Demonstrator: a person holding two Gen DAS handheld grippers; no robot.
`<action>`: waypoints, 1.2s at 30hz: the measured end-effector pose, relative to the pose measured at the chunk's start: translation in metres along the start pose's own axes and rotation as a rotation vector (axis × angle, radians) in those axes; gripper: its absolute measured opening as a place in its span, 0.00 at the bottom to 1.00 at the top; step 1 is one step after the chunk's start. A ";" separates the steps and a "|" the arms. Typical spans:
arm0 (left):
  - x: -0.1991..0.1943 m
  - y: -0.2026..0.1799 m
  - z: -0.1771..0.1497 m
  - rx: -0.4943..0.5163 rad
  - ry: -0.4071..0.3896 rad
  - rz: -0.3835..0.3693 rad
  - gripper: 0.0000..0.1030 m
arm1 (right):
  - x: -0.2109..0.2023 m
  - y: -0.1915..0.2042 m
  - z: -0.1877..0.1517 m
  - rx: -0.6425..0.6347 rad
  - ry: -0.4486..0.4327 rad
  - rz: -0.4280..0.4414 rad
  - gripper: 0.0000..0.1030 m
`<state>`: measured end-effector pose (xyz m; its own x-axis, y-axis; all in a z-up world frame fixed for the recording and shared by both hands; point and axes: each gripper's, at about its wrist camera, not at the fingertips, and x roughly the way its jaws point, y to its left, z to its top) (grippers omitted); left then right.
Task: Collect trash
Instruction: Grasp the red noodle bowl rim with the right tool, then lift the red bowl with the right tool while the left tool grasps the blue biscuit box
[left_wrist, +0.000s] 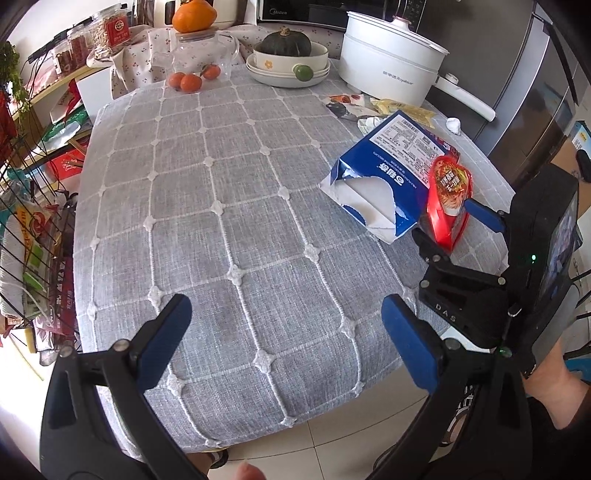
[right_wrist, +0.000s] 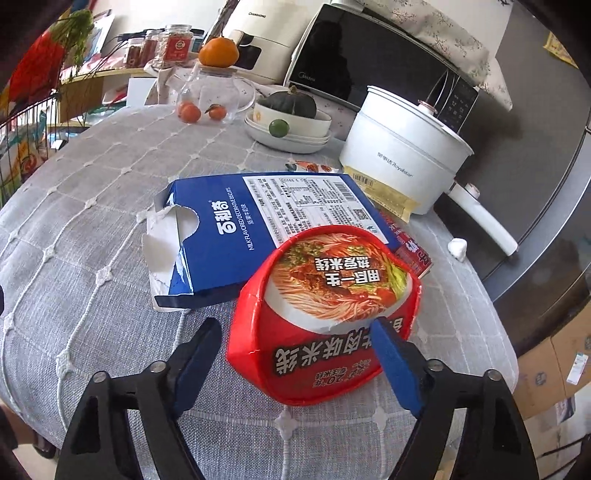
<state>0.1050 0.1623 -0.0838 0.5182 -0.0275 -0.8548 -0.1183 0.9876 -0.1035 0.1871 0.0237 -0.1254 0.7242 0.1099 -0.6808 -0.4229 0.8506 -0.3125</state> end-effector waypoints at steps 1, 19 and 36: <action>0.000 -0.001 0.000 0.003 -0.001 0.001 0.99 | -0.001 -0.003 0.000 -0.001 -0.003 -0.005 0.68; 0.009 -0.049 0.014 0.134 0.000 0.029 0.99 | -0.027 -0.142 -0.012 0.392 0.066 0.215 0.14; 0.079 -0.116 0.092 0.614 0.141 -0.006 0.99 | -0.050 -0.242 -0.055 0.587 0.089 0.323 0.11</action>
<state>0.2375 0.0600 -0.0923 0.3952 -0.0124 -0.9185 0.4142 0.8949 0.1662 0.2232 -0.2157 -0.0529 0.5531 0.3842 -0.7392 -0.2262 0.9232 0.3106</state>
